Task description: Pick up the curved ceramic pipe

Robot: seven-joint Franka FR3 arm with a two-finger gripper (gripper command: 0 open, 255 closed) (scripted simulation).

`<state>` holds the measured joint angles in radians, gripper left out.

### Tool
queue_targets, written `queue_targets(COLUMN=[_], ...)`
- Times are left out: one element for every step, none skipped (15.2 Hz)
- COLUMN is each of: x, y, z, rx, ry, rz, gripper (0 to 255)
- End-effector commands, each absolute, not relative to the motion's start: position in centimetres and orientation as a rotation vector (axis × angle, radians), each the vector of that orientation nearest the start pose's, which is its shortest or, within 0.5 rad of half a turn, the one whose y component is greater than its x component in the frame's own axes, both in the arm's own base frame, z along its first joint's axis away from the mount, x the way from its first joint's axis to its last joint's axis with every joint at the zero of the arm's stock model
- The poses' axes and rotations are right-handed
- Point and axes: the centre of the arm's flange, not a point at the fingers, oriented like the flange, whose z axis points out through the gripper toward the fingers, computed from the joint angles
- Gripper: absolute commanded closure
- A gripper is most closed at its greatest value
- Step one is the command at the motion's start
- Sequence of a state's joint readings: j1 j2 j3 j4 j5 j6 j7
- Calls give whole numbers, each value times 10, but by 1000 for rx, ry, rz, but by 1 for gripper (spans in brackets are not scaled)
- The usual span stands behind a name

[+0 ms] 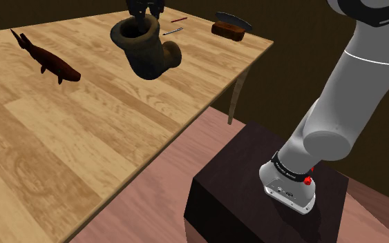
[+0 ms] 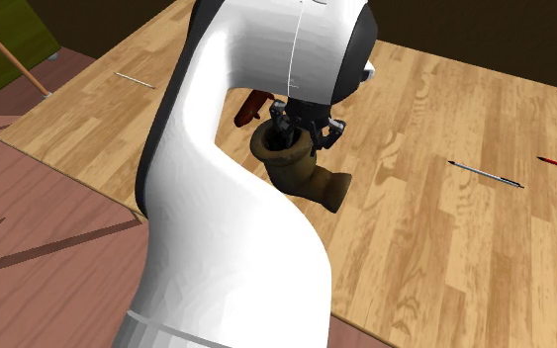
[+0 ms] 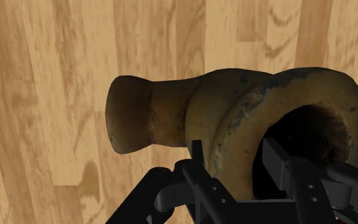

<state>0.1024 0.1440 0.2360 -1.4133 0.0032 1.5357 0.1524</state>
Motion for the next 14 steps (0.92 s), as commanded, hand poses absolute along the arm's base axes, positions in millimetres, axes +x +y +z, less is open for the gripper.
queue_targets(x=[564,564,565,565,565,564,564,564,564,564,564,564,564,564], y=[187,187,187,187,187,187,187,187,187,187,187,187,187,187], z=[614,614,614,614,614,613,618,624,629,634,640,645,650,655], rx=[-3097,-3097,-3097,-3097,-3097,-3097,-3097,-3097,-3097,-3097,-3097,-3097,-3097,-3097], ry=[-285,-285,-285,-285,-285,-285,-285,-285,-285,-285,-285,-285,-285,-285], rz=[42,42,42,42,42,42,42,42,42,42,42,42,42,42], gripper=[255,255,255,255,255,255,255,255,255,255,255,255,255,255])
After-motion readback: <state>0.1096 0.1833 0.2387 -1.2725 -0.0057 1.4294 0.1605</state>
